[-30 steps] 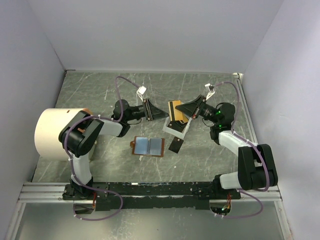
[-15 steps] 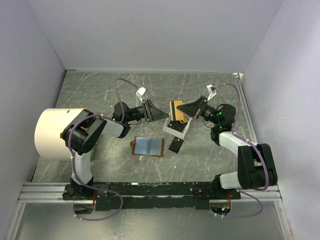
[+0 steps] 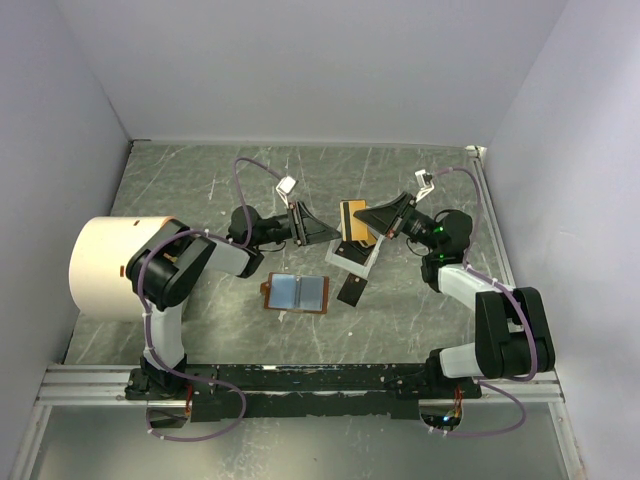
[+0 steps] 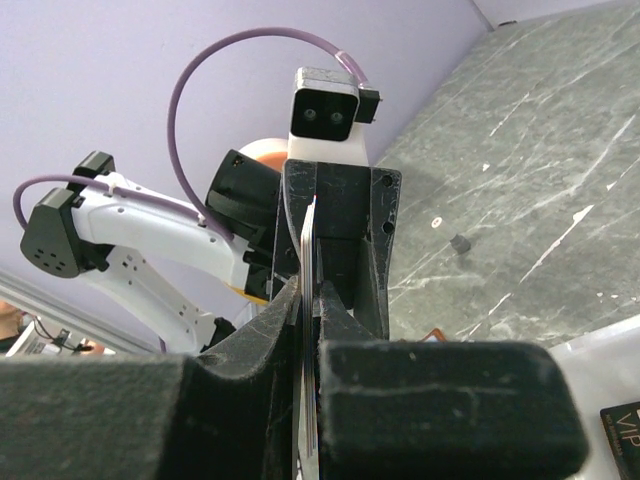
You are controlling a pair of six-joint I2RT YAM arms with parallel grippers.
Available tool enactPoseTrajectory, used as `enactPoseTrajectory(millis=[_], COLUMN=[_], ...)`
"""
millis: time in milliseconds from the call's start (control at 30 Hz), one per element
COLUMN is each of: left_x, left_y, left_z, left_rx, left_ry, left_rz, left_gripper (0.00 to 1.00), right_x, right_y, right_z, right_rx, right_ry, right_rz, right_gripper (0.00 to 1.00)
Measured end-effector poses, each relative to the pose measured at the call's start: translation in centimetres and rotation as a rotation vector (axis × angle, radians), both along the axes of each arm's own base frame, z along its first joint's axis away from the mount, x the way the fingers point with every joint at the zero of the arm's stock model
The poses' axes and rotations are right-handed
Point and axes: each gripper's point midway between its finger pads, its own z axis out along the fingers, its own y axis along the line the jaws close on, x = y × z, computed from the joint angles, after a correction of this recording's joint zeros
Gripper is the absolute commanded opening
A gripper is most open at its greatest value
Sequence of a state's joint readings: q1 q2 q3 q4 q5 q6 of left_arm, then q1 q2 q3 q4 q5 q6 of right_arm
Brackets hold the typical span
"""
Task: Put the credit cards into the card holder
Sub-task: Pick up the credit card from the storage box.
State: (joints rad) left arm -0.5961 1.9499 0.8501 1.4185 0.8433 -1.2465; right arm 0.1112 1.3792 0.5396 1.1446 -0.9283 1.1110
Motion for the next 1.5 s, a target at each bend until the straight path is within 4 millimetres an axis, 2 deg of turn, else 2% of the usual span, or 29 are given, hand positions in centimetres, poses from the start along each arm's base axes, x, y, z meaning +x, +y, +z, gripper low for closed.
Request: enactPoseTrajectory(millis=[500,933,1333,1500], left_x=[-0.2,0.0,0.5,0.4], left_y=[-0.2,-0.4,-0.9,-1.3], left_z=[0.1,0.4,-0.4,-0.3], left_rx=[-0.002,-0.003,0.038,0.041], left_ry=[-0.003,-0.024,-0.04,-0.04], left_rz=[-0.006,-0.006,0.003,-0.005], left_gripper=[0.44,0.42,0.42,0.41], right_x=[0.0,-0.2,-0.3,-0.2], right_y=[0.0,0.0,-0.1,-0.2], right_z=[-0.3,0.1,-1.9,-2.0], right_rx=[0.003,0.02,0.06,0.064], right_ry=[0.008,-0.003,0.063,0.066], right_rz=[0.0,0.005,0.013,0.005], right_gripper=[0.05,0.06,0.05,0.1])
